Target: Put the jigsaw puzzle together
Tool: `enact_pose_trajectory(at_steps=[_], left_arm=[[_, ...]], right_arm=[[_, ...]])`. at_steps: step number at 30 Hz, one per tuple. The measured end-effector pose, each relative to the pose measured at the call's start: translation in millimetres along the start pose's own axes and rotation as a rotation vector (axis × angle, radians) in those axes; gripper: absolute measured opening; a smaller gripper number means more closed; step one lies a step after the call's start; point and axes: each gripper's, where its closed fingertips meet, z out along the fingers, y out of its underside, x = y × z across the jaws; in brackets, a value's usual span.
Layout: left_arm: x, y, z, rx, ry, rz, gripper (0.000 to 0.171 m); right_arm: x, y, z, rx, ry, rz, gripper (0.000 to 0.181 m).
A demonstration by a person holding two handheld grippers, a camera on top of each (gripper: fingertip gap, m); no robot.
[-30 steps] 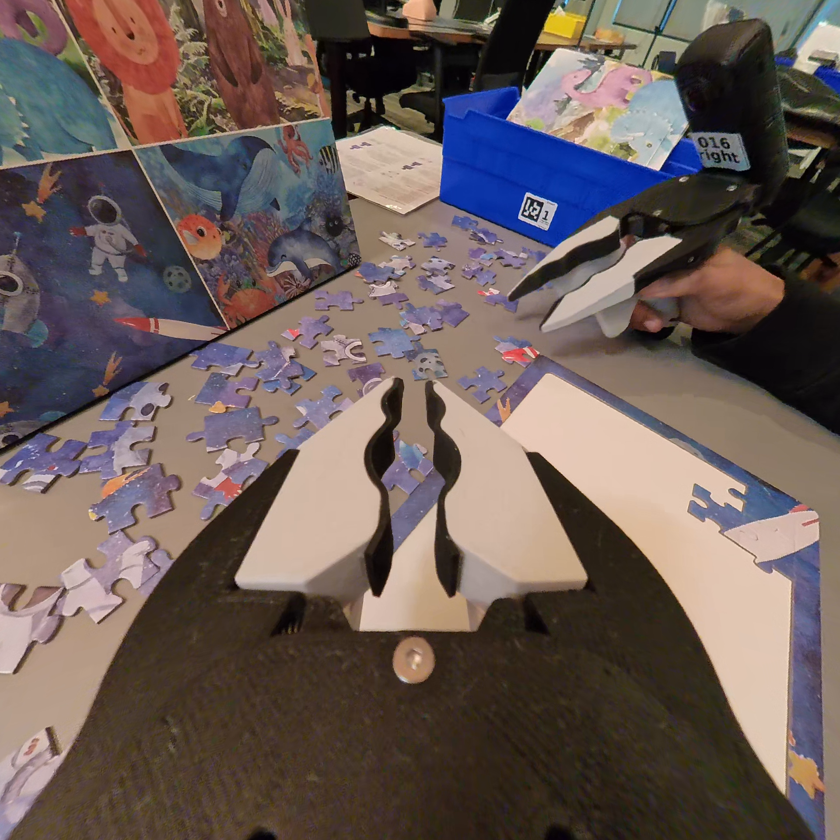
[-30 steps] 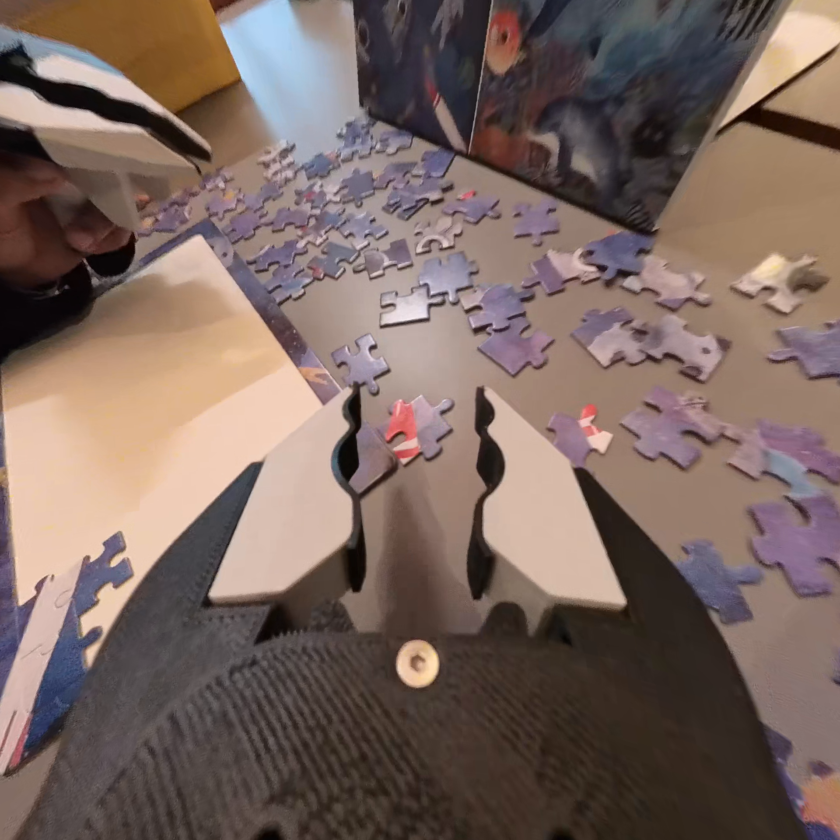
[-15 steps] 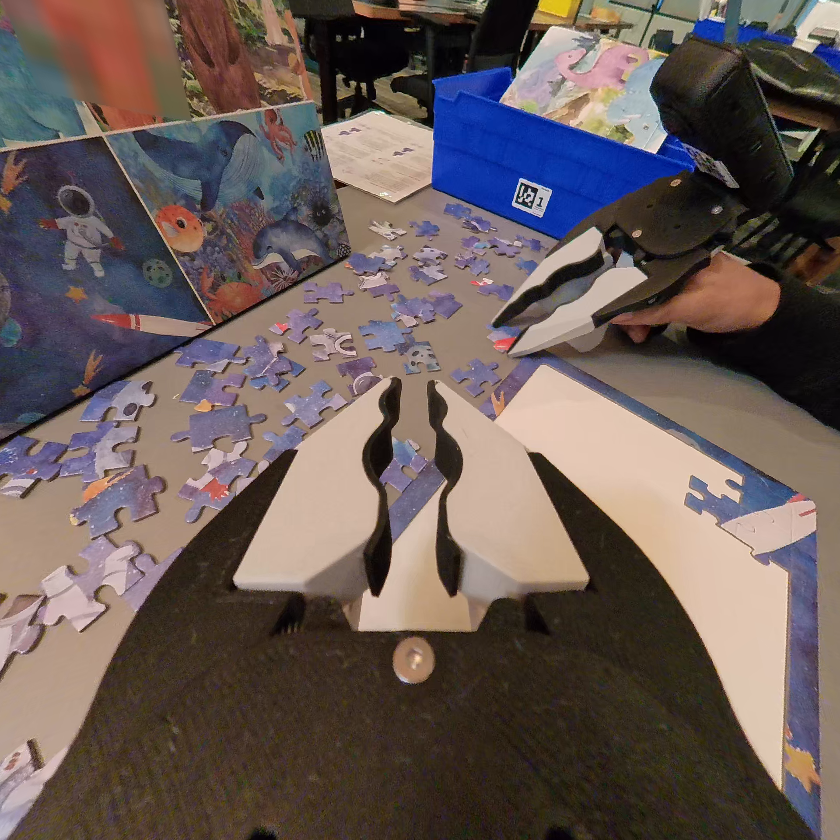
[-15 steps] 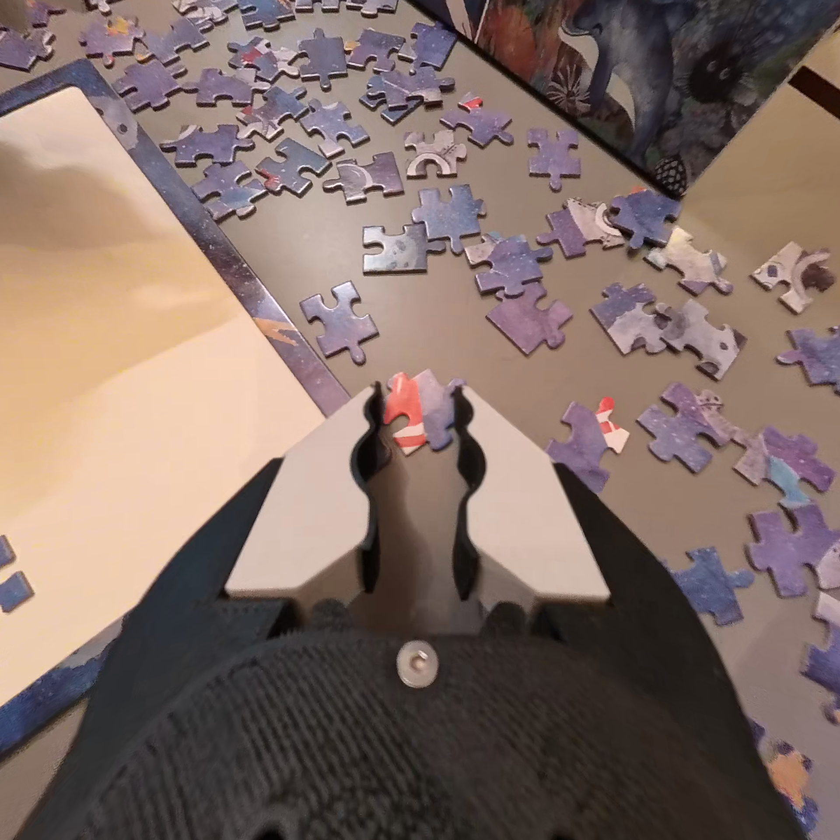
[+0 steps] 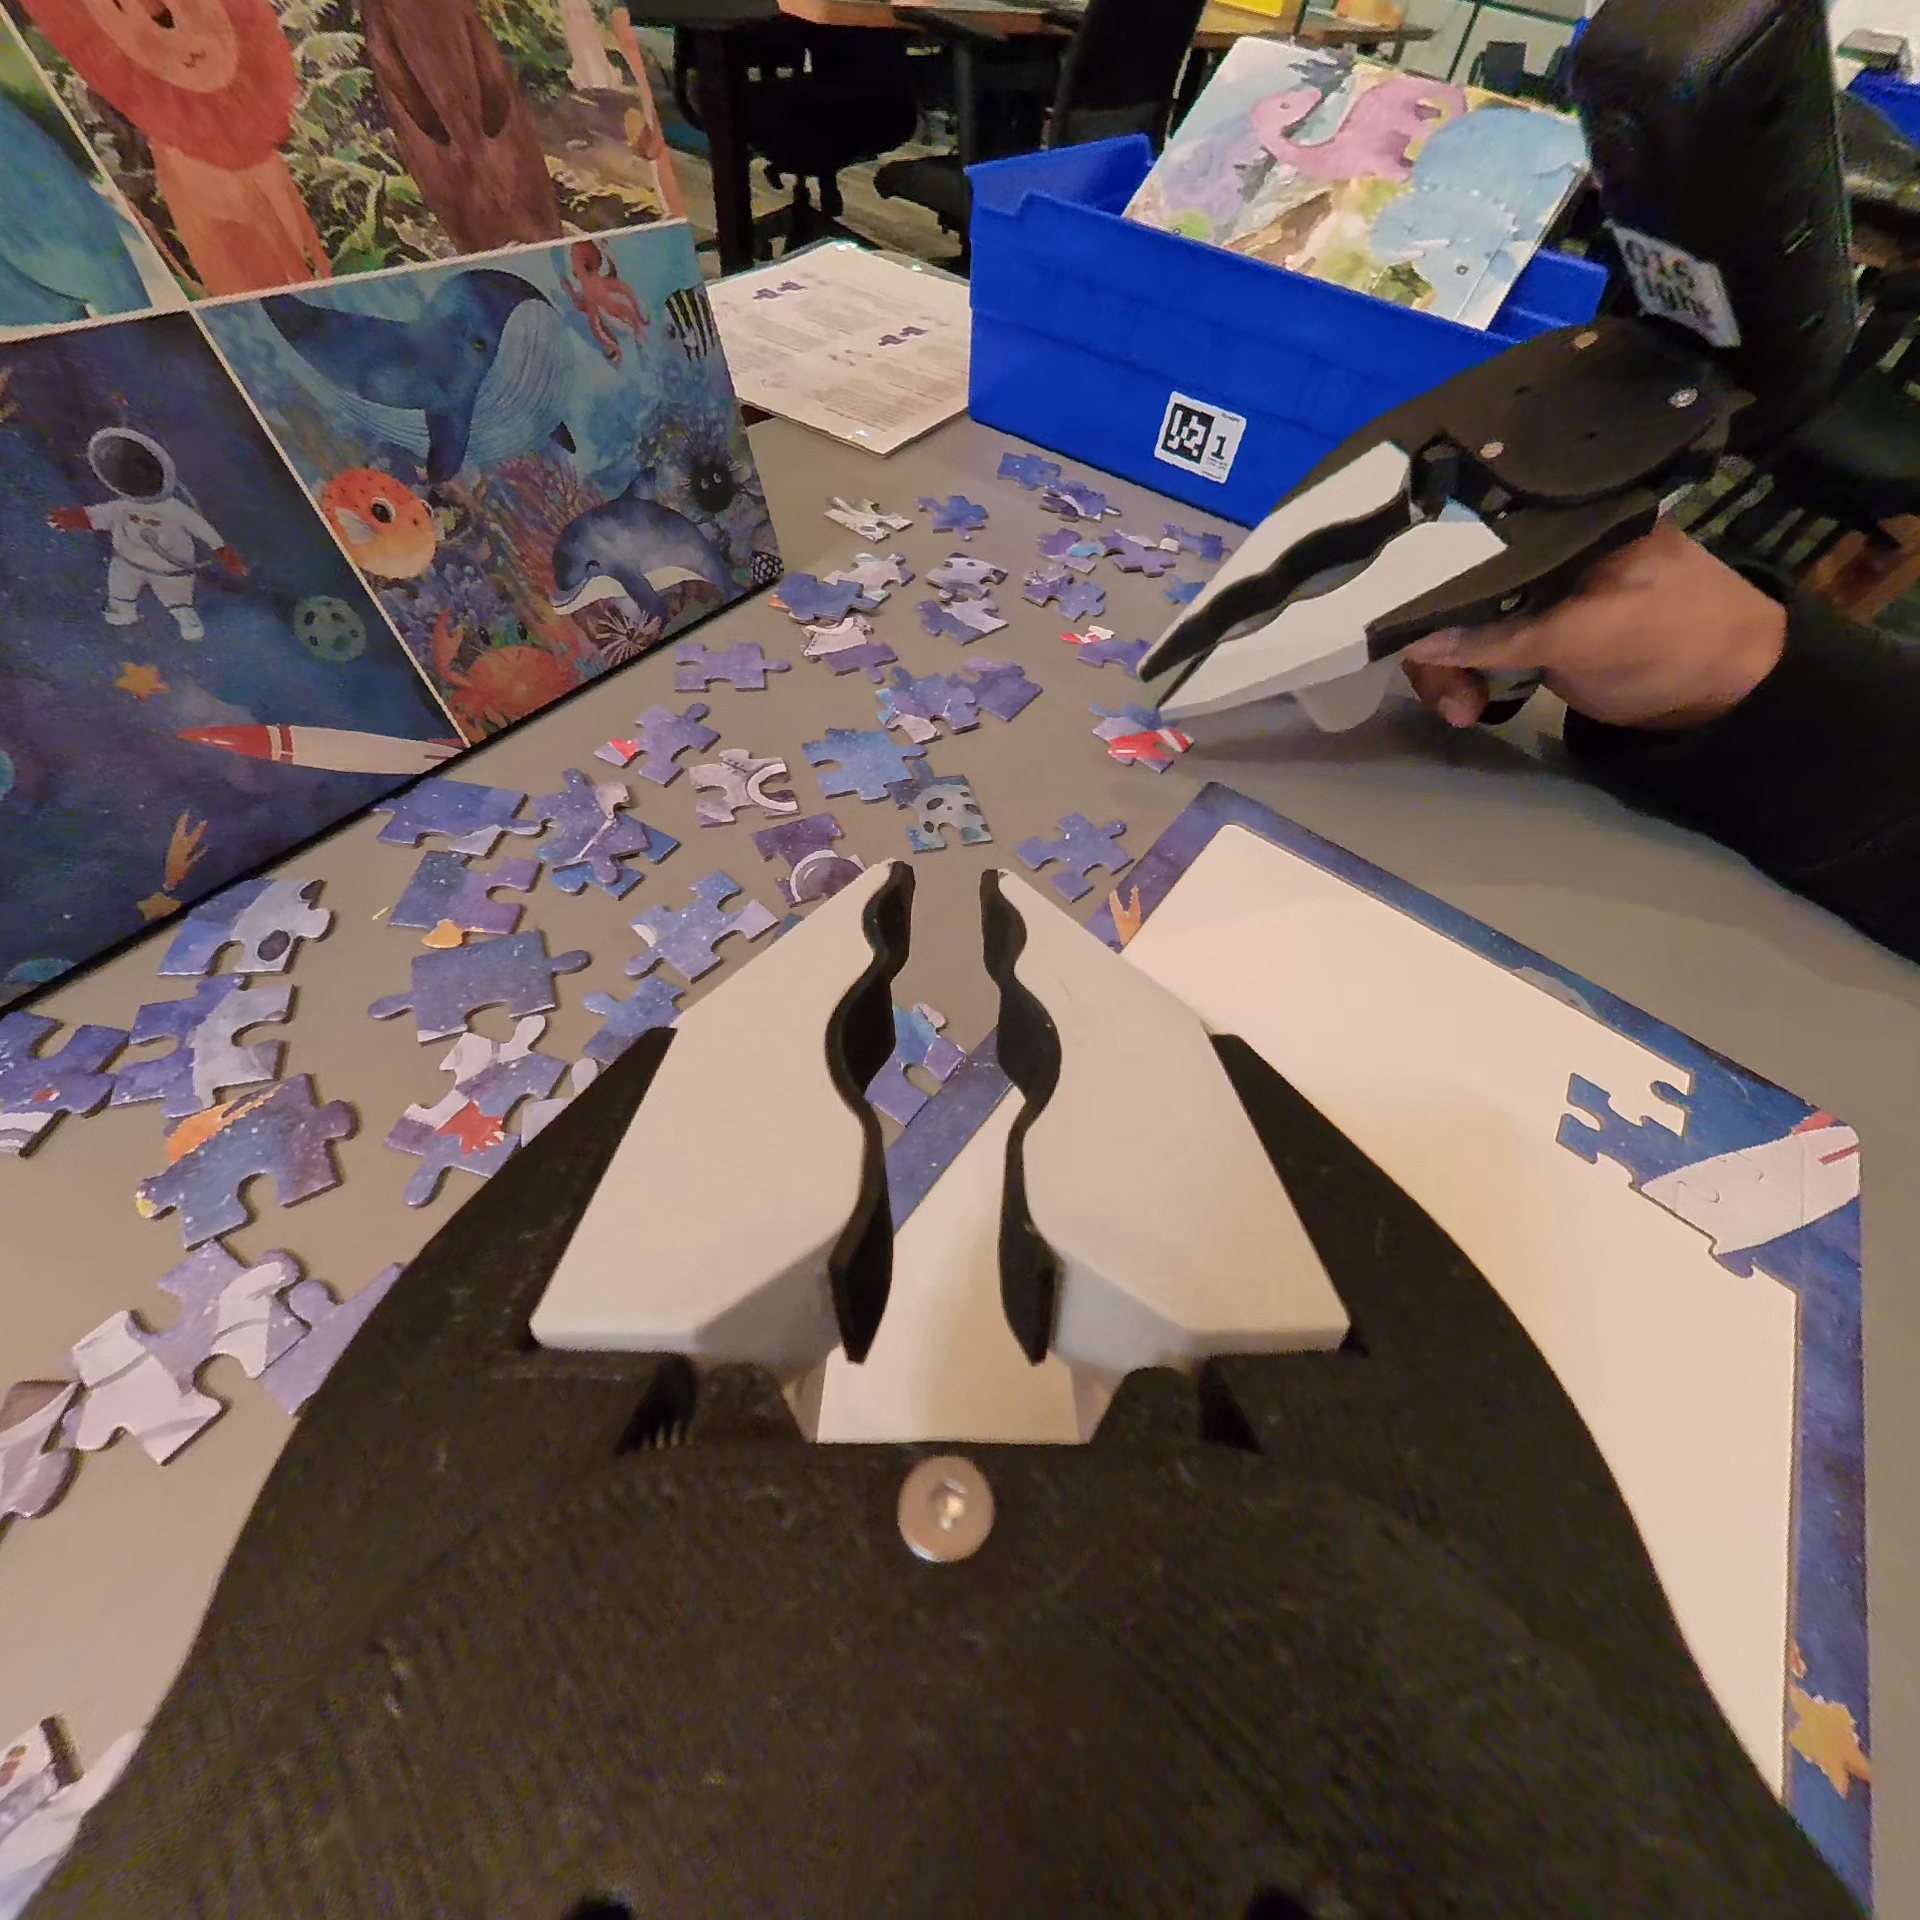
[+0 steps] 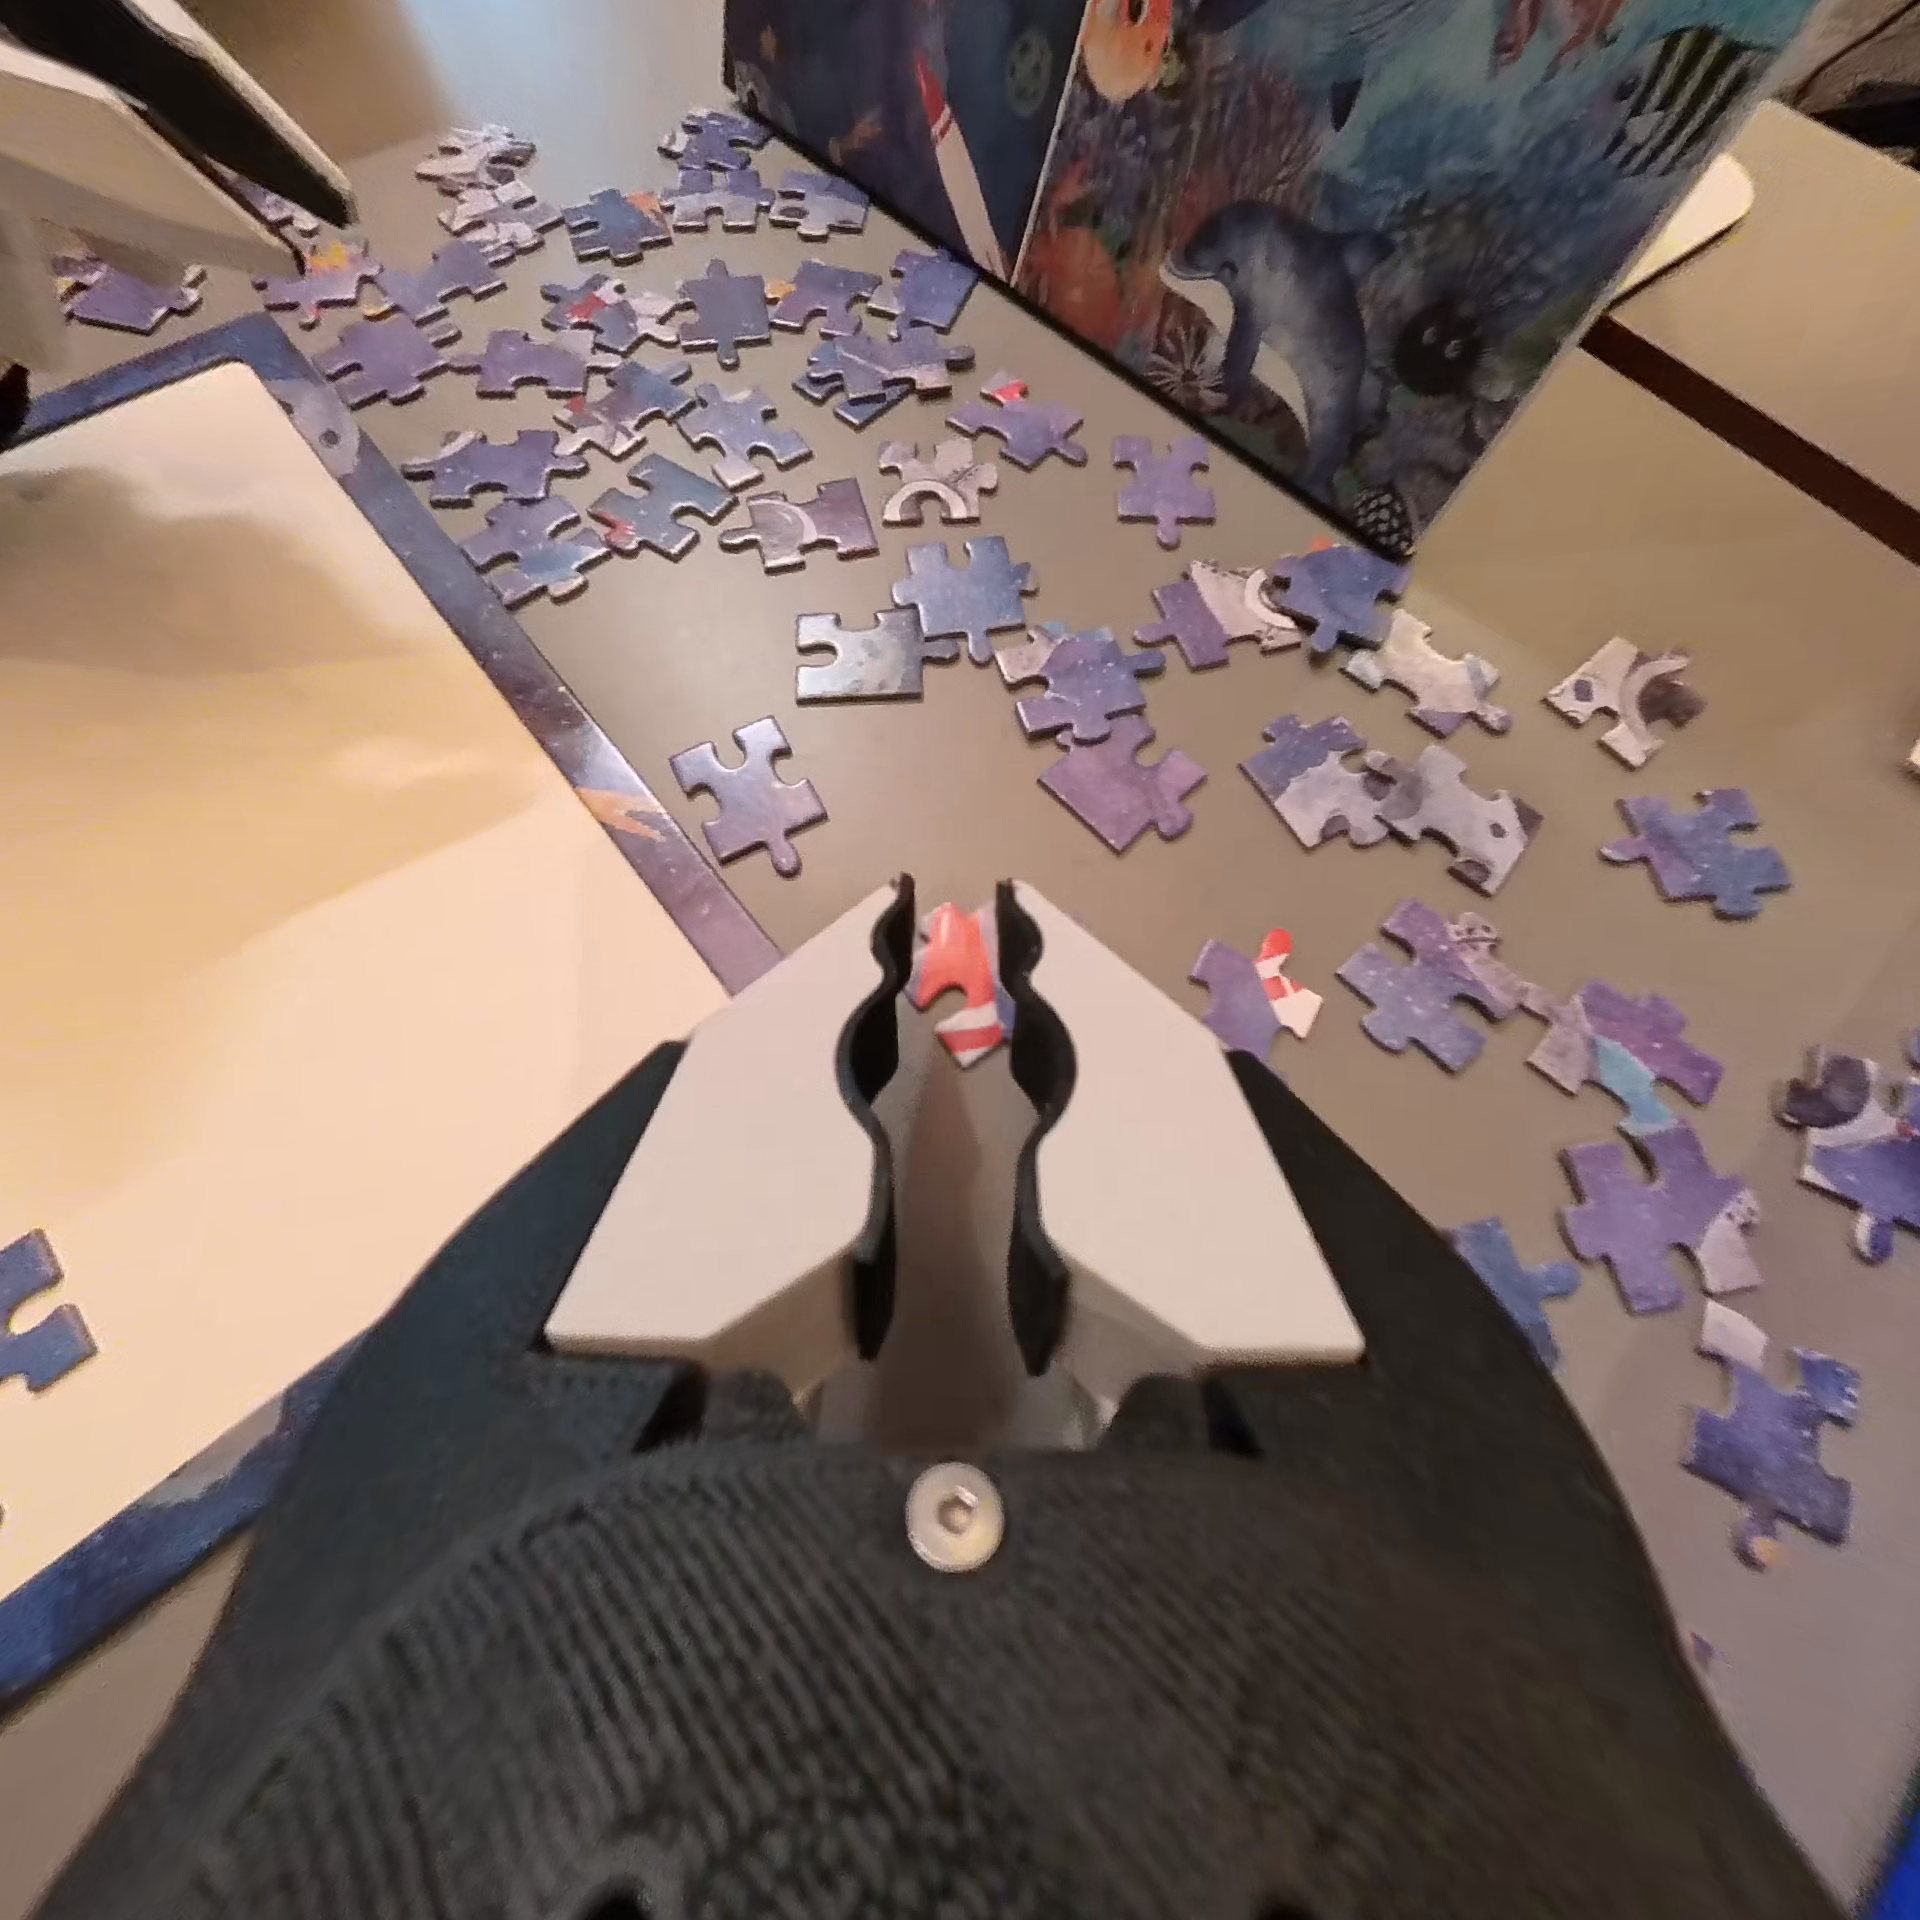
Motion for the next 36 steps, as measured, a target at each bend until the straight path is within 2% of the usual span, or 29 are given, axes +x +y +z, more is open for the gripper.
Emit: enact_pose_trajectory(at_steps=[10, 19, 23, 31, 36], left_arm=[[2, 1, 1, -0.006, 0.008, 0.002, 0.014], [2, 2, 1, -0.010, 0.009, 0.004, 0.014], [3, 2, 2, -0.012, 0.010, 0.005, 0.015], [3, 2, 2, -0.015, 0.009, 0.008, 0.015], [3, 3, 2, -0.016, 0.010, 0.009, 0.015]], right_arm=[[28, 4, -16, 0.012, 0.072, 0.065, 0.020], [14, 25, -8, -0.103, -0.028, 0.077, 0.033], [11, 32, -3, -0.141, -0.029, 0.049, 0.037], [12, 32, -2, -0.136, -0.007, 0.018, 0.033], [7, 30, 0, -0.131, -0.020, 0.006, 0.023]])
